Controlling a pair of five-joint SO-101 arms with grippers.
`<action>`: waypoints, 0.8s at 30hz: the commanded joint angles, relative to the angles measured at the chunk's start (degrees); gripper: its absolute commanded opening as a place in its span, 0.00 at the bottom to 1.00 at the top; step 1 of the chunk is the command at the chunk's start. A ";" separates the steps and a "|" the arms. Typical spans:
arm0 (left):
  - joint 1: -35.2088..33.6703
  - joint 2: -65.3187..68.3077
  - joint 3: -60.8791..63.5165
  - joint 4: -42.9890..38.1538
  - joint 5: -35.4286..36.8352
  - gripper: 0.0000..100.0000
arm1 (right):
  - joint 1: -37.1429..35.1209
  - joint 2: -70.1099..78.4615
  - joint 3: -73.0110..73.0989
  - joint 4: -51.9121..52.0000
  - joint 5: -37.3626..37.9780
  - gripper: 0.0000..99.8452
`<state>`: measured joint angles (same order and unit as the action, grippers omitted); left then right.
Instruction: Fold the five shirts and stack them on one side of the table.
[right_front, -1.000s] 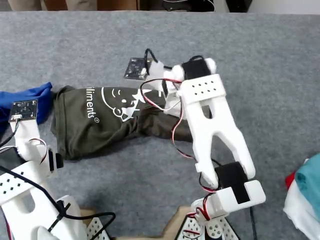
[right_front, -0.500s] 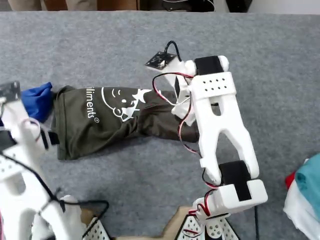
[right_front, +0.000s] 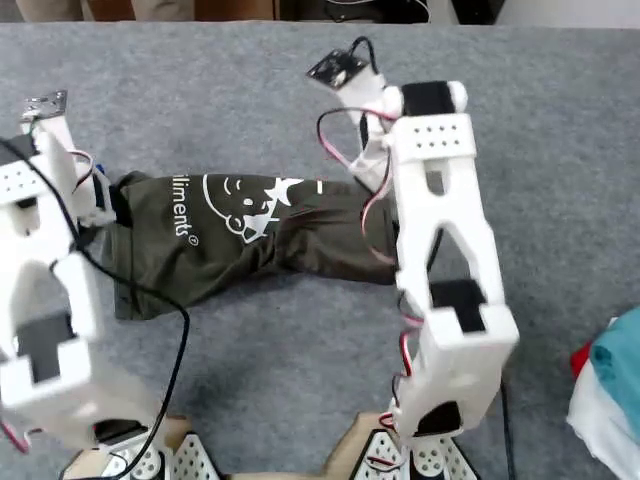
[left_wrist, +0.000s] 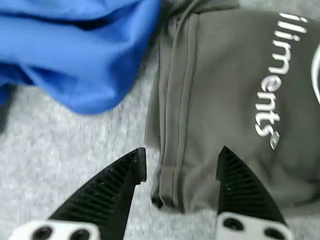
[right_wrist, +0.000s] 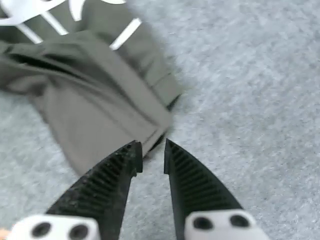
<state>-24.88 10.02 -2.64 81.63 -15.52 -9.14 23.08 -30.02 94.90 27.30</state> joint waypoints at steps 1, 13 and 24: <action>0.88 6.20 -8.62 -0.35 0.26 0.24 | 3.21 7.25 -14.73 4.57 -0.53 0.09; 2.64 15.08 -19.52 3.52 -1.23 0.19 | 6.55 15.96 -26.07 7.21 -0.53 0.09; 7.74 21.14 -33.41 0.97 -1.05 0.13 | 6.55 18.59 -26.07 5.89 -0.09 0.09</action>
<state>-17.76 30.24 -32.88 84.70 -16.57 -3.69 41.27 -53.14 101.32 27.21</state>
